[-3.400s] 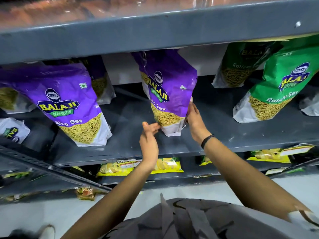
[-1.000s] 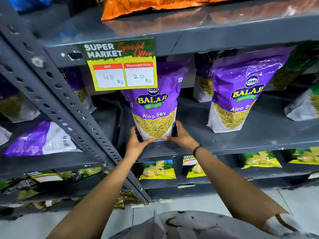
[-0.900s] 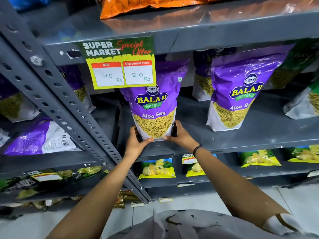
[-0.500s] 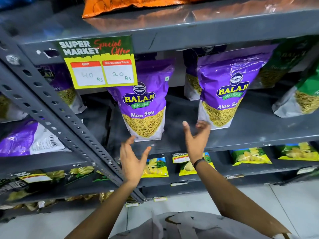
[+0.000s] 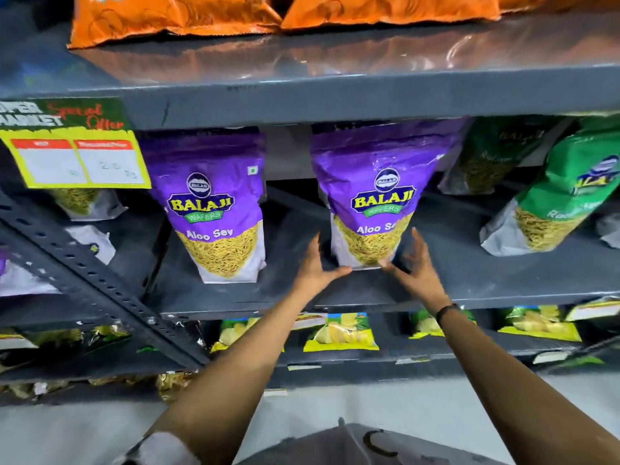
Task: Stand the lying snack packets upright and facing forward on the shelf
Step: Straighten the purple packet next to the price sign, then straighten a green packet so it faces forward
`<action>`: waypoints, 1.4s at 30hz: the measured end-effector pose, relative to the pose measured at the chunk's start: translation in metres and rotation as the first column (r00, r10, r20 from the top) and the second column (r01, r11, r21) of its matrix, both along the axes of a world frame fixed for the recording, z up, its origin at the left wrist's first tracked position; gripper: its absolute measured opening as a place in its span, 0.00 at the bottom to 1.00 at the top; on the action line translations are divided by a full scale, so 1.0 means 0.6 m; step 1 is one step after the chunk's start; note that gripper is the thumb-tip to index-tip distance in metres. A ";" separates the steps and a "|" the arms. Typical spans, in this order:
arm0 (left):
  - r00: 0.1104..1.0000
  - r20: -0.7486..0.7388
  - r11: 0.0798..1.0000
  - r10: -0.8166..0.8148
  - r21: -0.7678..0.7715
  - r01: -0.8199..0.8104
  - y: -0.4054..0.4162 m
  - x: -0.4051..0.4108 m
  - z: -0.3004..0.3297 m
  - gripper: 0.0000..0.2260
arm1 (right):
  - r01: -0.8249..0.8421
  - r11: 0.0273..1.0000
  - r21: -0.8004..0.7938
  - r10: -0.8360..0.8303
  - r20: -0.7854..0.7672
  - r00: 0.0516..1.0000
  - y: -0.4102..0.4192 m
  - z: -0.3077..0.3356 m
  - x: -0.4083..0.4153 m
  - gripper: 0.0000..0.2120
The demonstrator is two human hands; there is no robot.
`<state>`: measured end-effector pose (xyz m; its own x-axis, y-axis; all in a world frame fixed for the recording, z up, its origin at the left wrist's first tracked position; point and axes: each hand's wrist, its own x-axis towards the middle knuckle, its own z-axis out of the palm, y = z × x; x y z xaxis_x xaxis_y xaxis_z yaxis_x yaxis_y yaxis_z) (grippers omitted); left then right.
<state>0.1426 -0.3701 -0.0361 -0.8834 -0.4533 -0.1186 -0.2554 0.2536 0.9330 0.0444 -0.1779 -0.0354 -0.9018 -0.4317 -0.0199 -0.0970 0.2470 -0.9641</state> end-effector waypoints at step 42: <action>0.924 -0.287 0.744 -0.255 -0.668 -0.002 0.279 -0.024 0.005 0.13 | 0.610 0.752 -0.250 -0.629 0.006 0.777 0.225 -0.010 -0.082 0.28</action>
<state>0.1284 -0.2029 -0.0330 -0.8605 -0.1855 0.4744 0.1215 0.8296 0.5449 -0.0047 -0.0429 -0.0415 -0.9675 0.2388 0.0830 -0.0716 0.0561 -0.9959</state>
